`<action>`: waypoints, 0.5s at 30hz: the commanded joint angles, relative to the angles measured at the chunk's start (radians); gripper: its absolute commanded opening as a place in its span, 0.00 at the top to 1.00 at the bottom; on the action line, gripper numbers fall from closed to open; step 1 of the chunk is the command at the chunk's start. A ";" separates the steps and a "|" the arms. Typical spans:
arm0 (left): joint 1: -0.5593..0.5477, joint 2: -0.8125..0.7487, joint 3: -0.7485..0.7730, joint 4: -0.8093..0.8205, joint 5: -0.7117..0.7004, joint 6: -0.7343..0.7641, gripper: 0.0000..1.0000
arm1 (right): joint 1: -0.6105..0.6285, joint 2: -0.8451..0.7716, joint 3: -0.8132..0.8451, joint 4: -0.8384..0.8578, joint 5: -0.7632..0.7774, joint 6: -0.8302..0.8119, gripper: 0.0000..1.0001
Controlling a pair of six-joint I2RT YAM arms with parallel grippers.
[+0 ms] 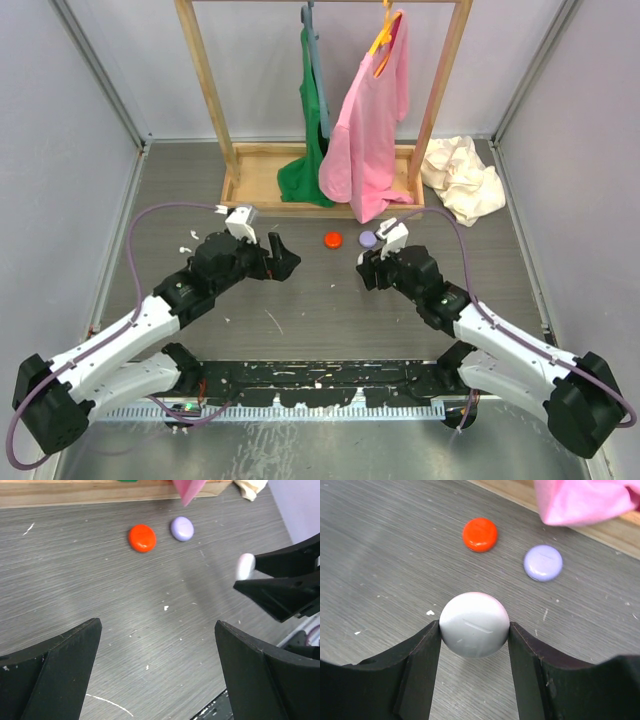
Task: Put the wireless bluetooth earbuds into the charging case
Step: Pick up the charging case at the center of the board.
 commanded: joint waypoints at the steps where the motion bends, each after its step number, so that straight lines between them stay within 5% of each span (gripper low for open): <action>1: 0.001 0.010 0.069 0.015 0.082 -0.048 0.02 | 0.062 -0.064 -0.038 0.209 -0.019 -0.052 0.48; 15: -0.001 0.152 0.135 0.061 0.282 -0.158 0.00 | 0.291 -0.039 -0.095 0.451 0.047 -0.150 0.47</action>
